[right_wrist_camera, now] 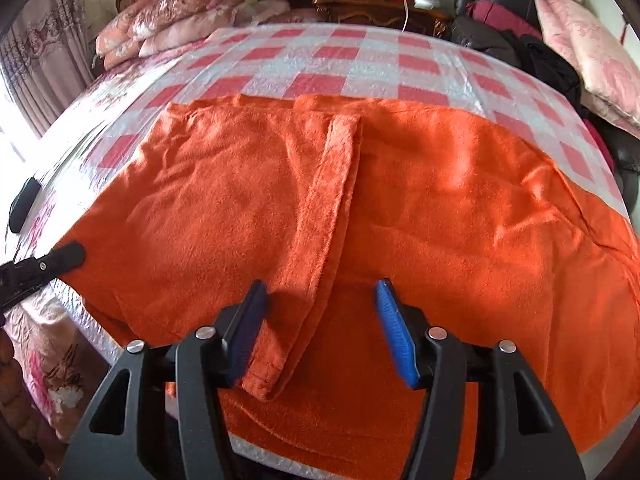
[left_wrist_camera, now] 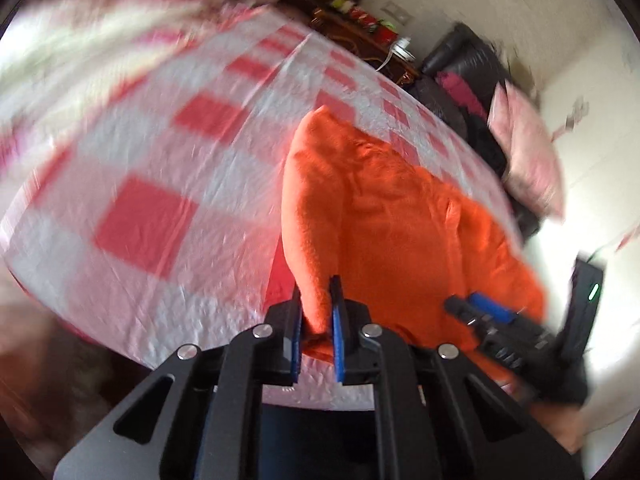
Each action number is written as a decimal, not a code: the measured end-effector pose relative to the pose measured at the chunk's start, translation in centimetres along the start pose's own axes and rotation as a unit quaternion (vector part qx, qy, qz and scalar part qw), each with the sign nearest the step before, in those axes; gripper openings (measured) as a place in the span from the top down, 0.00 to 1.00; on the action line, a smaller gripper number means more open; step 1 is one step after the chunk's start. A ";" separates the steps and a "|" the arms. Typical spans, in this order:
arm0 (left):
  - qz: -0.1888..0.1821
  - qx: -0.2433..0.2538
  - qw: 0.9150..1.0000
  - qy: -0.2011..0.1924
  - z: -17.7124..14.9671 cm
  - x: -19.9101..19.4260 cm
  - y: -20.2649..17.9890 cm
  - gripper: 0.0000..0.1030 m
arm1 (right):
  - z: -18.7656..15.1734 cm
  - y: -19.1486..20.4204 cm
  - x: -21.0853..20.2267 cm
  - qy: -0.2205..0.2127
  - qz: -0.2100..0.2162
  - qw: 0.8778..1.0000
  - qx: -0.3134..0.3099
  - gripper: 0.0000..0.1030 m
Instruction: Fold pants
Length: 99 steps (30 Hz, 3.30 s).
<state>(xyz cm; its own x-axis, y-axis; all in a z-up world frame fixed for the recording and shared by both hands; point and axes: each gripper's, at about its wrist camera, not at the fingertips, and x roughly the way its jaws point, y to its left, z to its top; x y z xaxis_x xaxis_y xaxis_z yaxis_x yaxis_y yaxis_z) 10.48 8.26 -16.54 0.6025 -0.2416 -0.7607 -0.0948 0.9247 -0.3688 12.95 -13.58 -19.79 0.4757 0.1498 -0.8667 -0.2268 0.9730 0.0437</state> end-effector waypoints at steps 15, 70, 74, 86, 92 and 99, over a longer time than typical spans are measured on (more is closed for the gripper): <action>0.185 0.528 0.818 -0.133 -9.6 2.1 -19.1 0.90 | 8.5 -5.8 -0.5 0.094 0.344 0.927 0.116 0.28; -0.015 0.655 0.724 -0.218 -17.5 5.2 -37.7 0.92 | -1.3 -31.2 -8.5 -0.023 0.240 0.941 0.235 0.95; -0.006 0.671 0.717 -0.190 -20.6 8.9 -39.6 0.92 | -4.0 -34.3 -4.2 0.007 0.227 0.939 0.257 0.92; 0.027 0.681 0.698 -0.219 -22.4 9.4 -42.7 0.92 | -2.9 -34.7 -4.6 -0.023 0.217 0.953 0.211 0.95; 0.016 0.689 0.686 -0.234 -22.9 9.4 -46.1 0.92 | -2.6 -37.3 -7.5 -0.051 0.201 0.955 0.211 0.95; 0.004 0.696 0.678 -0.235 -23.4 10.6 -49.4 0.92 | -3.3 -39.9 -8.8 -0.063 0.179 0.958 0.215 0.95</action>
<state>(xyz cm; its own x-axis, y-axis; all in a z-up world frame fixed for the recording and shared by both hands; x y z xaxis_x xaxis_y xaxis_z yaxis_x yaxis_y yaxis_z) 3.01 -46.81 -18.85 0.8241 -0.4163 -0.3840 0.5427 0.3865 0.7457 14.98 -54.32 -15.57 0.5372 0.4809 -0.6929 -0.0358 0.8338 0.5509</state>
